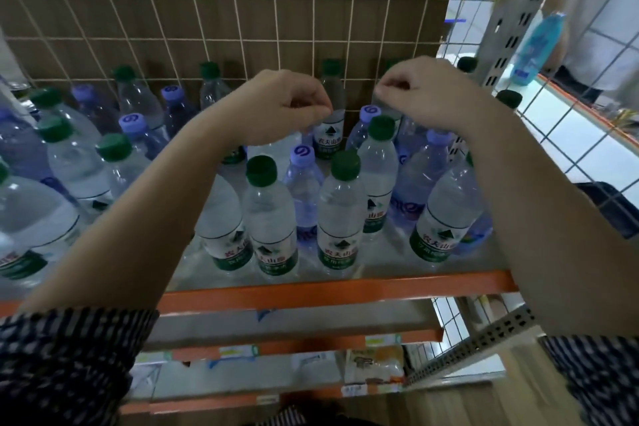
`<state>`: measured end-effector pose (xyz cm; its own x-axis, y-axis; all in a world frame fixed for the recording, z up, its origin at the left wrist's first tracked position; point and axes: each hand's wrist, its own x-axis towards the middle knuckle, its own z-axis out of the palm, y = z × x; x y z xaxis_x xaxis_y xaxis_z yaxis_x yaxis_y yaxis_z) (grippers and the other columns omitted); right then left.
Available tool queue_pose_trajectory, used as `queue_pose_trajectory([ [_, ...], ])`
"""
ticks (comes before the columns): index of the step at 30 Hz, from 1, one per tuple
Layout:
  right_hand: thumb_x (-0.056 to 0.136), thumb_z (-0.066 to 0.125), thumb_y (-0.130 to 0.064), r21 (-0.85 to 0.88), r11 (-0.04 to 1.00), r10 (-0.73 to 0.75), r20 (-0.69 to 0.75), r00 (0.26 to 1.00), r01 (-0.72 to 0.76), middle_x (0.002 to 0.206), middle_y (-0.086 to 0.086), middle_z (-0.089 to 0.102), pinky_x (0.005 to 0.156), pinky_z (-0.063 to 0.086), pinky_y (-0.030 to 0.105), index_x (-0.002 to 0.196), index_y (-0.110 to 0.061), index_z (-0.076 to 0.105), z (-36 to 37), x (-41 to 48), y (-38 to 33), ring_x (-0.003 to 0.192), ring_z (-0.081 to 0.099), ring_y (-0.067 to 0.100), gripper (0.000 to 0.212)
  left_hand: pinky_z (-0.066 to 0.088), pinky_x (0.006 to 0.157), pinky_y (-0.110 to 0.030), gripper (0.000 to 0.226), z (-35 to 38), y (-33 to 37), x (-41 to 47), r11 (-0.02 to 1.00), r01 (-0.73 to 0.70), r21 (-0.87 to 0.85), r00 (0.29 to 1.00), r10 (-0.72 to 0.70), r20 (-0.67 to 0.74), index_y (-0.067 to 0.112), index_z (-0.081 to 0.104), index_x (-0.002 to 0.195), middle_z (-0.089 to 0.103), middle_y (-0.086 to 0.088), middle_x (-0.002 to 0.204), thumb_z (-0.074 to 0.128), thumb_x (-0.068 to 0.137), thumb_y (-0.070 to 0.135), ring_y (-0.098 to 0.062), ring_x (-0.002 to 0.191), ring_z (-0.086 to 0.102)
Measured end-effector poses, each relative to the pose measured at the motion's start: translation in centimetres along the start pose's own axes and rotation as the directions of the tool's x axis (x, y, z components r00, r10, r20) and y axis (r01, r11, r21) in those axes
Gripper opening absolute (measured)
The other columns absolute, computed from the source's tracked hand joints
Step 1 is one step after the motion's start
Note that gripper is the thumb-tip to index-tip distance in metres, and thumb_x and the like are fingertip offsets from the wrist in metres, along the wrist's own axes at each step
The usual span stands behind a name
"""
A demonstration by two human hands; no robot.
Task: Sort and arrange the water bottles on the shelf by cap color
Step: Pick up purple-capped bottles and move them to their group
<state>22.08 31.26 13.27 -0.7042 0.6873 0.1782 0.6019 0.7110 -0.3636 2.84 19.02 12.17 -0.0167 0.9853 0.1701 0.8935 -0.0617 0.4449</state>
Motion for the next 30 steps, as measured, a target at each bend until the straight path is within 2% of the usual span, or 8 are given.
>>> queue_pose_trajectory([
  [6, 0.096, 0.057, -0.037, -0.082, 0.985, 0.171, 0.345, 0.923, -0.152, 0.111, 0.007, 0.065, 0.068, 0.057, 0.033, 0.122, -0.017, 0.064, 1.4, 6.0, 0.0, 0.088, 0.067, 0.022, 0.034, 0.053, 0.066, -0.013, 0.019, 0.4, -1.1, 0.1, 0.989, 0.035, -0.147, 0.995, -0.020, 0.102, 0.025, 0.069, 0.108, 0.070, 0.008, 0.094, 0.053, 0.099, 0.029, -0.001, 0.083, 0.067],
  [11, 0.092, 0.065, -0.036, -0.083, 0.969, 0.241, 0.489, 0.838, -0.231, 0.125, 0.009, 0.059, 0.053, 0.051, 0.027, 0.132, -0.013, 0.057, 2.8, 8.8, 0.7, 0.085, 0.064, 0.022, 0.047, 0.056, 0.072, -0.015, 0.019, 0.4, -1.6, 0.3, 0.987, 0.048, -0.156, 0.990, -0.026, 0.141, 0.024, 0.070, 0.107, 0.071, 0.007, 0.096, 0.053, 0.100, 0.028, -0.002, 0.085, 0.068],
  [14, 0.085, 0.073, -0.032, -0.131, 0.964, 0.266, 0.489, 0.830, -0.232, 0.124, 0.012, 0.061, 0.054, 0.049, 0.027, 0.128, -0.006, 0.059, 3.7, 9.5, 0.9, 0.082, 0.062, 0.021, 0.052, 0.060, 0.072, -0.023, 0.021, 0.4, -1.8, 0.5, 0.991, 0.064, -0.119, 0.982, -0.041, 0.184, 0.025, 0.070, 0.107, 0.071, 0.005, 0.096, 0.054, 0.098, 0.034, -0.003, 0.083, 0.067],
  [18, 0.077, 0.081, -0.028, -0.169, 0.960, 0.277, 0.436, 0.856, -0.225, 0.100, 0.010, 0.066, 0.048, 0.044, 0.023, 0.116, -0.001, 0.063, 4.1, 9.4, 0.9, 0.072, 0.061, 0.018, 0.051, 0.061, 0.071, -0.029, 0.031, 1.0, -1.9, 0.8, 0.991, 0.117, -0.066, 0.953, -0.094, 0.288, 0.017, 0.072, 0.105, 0.069, -0.013, 0.092, 0.056, 0.095, 0.041, -0.019, 0.080, 0.069],
  [22, 0.076, 0.081, -0.035, -0.173, 0.958, 0.278, 0.357, 0.892, -0.230, 0.100, 0.011, 0.064, 0.052, 0.040, 0.026, 0.117, 0.001, 0.063, 4.4, 9.2, 0.9, 0.074, 0.060, 0.021, 0.058, 0.056, 0.076, -0.034, 0.048, 1.1, -1.7, 0.8, 0.991, 0.083, 0.107, 0.939, -0.114, 0.325, 0.011, 0.074, 0.095, 0.072, -0.009, 0.088, 0.070, 0.077, 0.055, -0.024, 0.080, 0.068],
  [25, 0.074, 0.082, -0.040, -0.169, 0.956, 0.282, 0.316, 0.906, -0.239, 0.095, 0.012, 0.066, 0.058, 0.042, 0.028, 0.105, -0.001, 0.064, 4.8, 9.5, 0.9, 0.076, 0.061, 0.023, 0.053, 0.055, 0.079, -0.042, 0.045, 1.1, -1.7, 0.9, 0.974, 0.059, 0.221, 0.937, -0.130, 0.324, 0.009, 0.075, 0.089, 0.073, -0.011, 0.085, 0.078, 0.072, 0.050, -0.028, 0.079, 0.066],
  [28, 0.072, 0.084, -0.038, -0.143, 0.955, 0.289, 0.274, 0.917, -0.258, 0.068, 0.006, 0.055, 0.048, 0.034, 0.027, 0.072, -0.003, 0.055, 4.6, 9.4, 1.2, 0.058, 0.053, 0.017, 0.046, 0.047, 0.060, -0.029, 0.037, 1.4, -1.5, 1.0, 0.967, 0.061, 0.246, 0.952, -0.131, 0.277, 0.009, 0.070, 0.070, 0.064, -0.004, 0.061, 0.078, 0.076, 0.045, -0.017, 0.055, 0.054],
  [30, 0.073, 0.083, -0.039, -0.165, 0.956, 0.280, 0.261, 0.924, -0.243, 0.062, 0.004, 0.053, 0.046, 0.032, 0.025, 0.066, -0.007, 0.053, 4.2, 9.4, 1.2, 0.054, 0.052, 0.015, 0.045, 0.034, 0.051, -0.021, 0.044, 1.4, -1.4, 0.8, 0.968, 0.092, 0.233, 0.968, -0.141, 0.207, 0.011, 0.057, 0.054, 0.046, 0.004, 0.047, 0.076, 0.078, 0.043, -0.010, 0.044, 0.037],
])
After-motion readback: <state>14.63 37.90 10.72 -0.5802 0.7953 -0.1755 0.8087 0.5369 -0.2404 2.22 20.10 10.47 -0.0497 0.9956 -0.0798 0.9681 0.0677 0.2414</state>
